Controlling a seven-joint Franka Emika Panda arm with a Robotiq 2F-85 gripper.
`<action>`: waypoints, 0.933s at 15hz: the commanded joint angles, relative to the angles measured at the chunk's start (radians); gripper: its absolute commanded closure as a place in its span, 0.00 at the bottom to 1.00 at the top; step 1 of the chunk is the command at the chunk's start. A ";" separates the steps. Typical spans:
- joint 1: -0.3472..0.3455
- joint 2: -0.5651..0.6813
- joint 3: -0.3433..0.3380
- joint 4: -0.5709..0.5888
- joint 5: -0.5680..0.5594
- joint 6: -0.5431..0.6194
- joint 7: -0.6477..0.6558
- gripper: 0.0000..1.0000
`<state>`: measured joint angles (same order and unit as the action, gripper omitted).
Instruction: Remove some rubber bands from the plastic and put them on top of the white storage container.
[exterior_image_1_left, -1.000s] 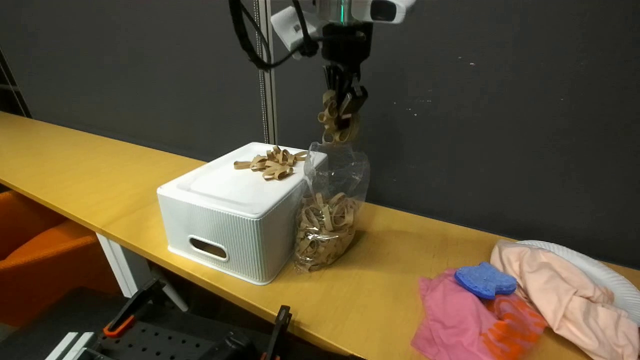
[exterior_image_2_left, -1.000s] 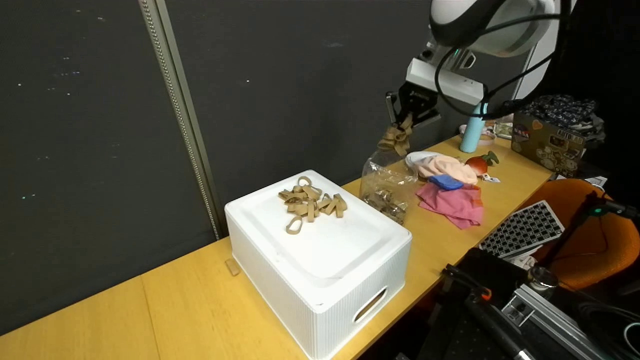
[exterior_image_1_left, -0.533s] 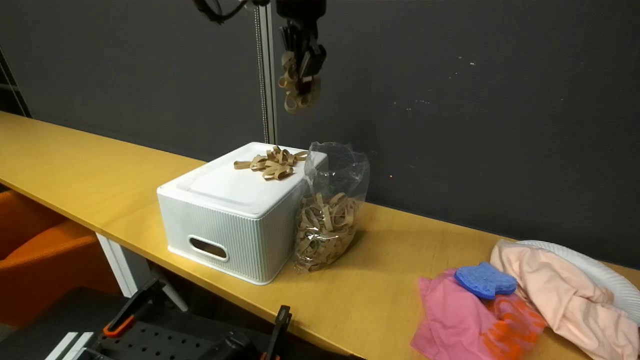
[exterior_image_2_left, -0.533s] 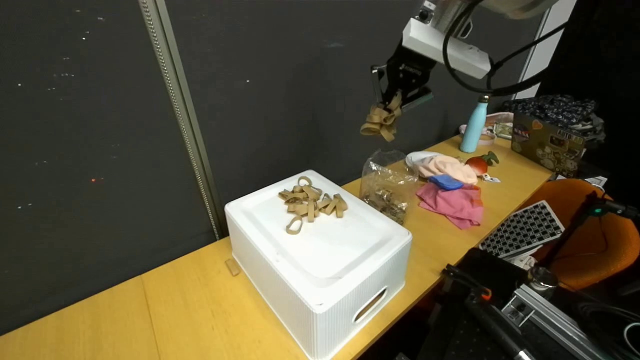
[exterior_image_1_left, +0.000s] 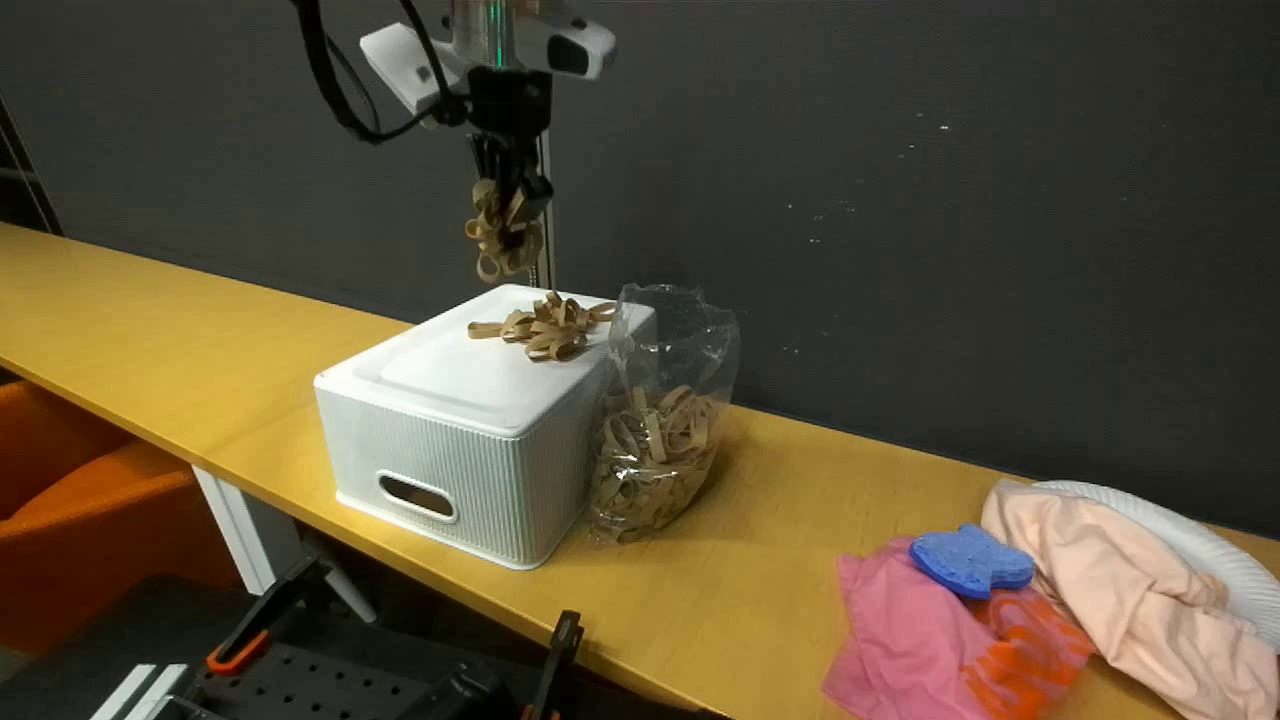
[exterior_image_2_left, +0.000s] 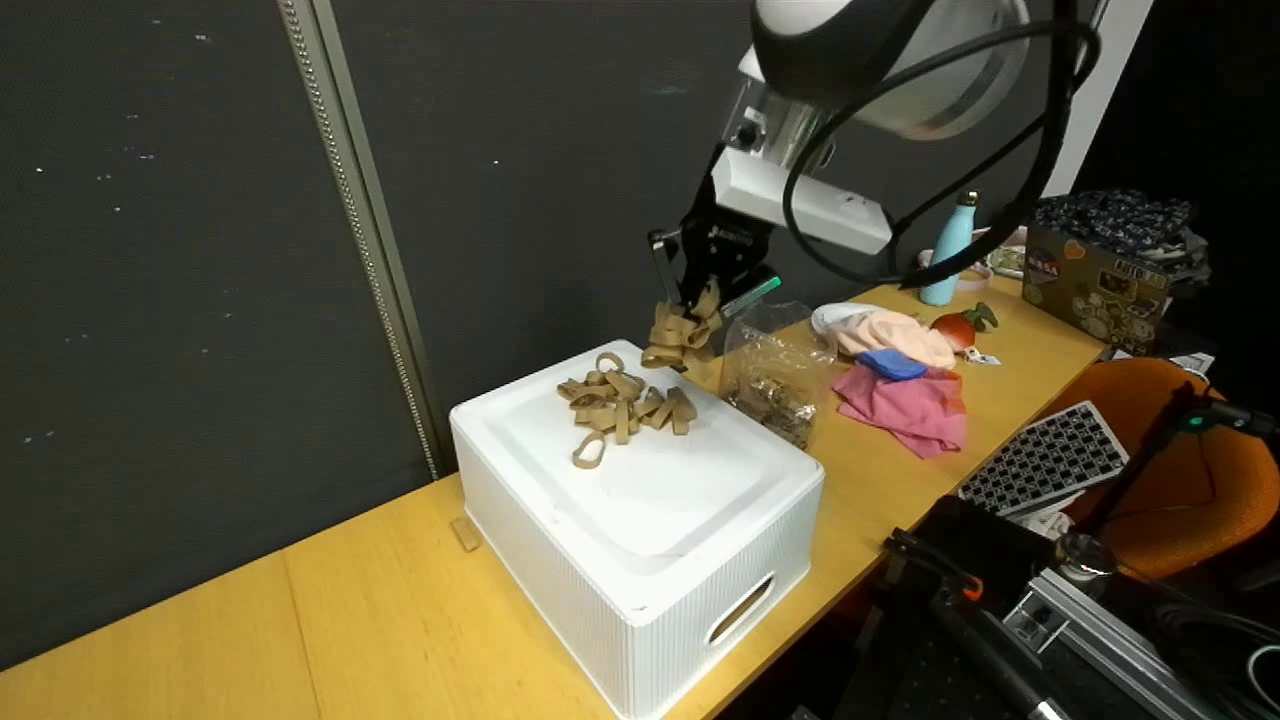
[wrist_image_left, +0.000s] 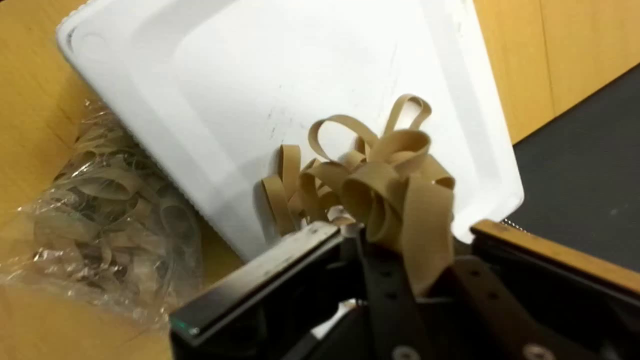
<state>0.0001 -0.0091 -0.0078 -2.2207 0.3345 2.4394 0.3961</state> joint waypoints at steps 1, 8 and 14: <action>0.005 0.090 0.007 0.006 0.015 0.076 -0.050 0.98; 0.020 0.219 0.026 0.030 0.009 0.156 -0.073 0.98; 0.028 0.239 0.030 0.045 0.005 0.147 -0.066 0.44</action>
<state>0.0251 0.2223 0.0194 -2.1950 0.3423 2.5858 0.3327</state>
